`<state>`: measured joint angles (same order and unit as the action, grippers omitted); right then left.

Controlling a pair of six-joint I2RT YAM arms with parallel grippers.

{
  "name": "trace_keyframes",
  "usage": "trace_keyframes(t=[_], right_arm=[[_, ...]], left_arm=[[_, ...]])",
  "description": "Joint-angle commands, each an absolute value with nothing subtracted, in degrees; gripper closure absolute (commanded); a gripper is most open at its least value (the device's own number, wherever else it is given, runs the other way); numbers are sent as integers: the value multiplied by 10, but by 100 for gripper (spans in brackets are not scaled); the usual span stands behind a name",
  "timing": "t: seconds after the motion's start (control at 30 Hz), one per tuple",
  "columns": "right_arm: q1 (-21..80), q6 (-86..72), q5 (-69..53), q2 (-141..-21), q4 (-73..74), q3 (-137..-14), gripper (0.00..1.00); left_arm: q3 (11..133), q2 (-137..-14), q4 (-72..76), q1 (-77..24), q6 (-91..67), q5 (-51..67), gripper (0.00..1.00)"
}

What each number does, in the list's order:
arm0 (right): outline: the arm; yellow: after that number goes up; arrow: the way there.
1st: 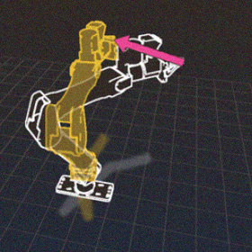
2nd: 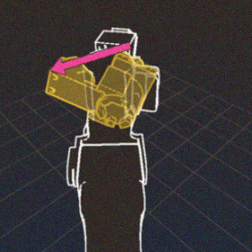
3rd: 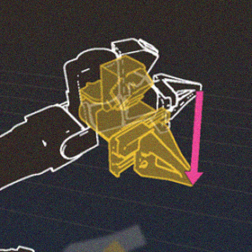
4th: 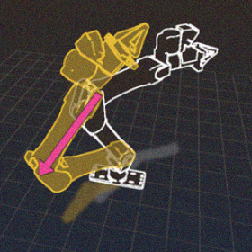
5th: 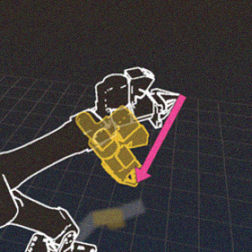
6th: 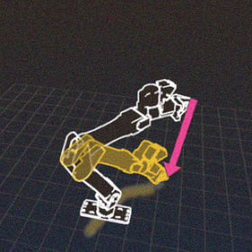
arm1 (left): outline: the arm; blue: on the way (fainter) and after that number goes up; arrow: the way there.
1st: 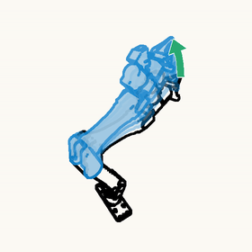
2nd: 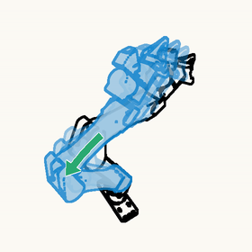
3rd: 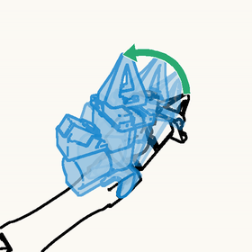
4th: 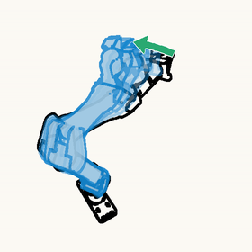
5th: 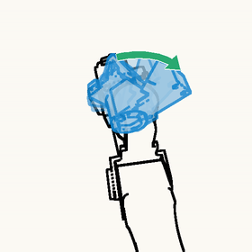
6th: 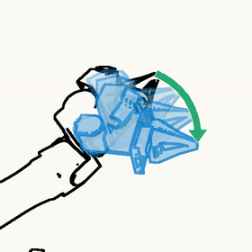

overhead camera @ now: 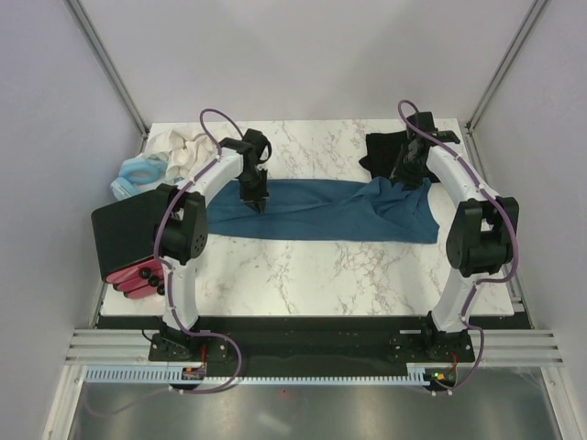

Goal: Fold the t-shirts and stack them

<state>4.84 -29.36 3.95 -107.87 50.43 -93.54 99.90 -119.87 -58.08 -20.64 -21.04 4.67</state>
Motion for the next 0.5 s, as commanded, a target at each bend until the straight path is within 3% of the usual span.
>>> trace_keyframes(t=[0.0, 0.47], right_arm=[[59, -308, 2, -1074, 483, -912, 61], [120, -307, -61, -1084, 461, -895, 67]], left_arm=[[991, -1212, -564, -214, -188, 44, 78], [938, -1192, -560, -218, -210, 6, 78]])
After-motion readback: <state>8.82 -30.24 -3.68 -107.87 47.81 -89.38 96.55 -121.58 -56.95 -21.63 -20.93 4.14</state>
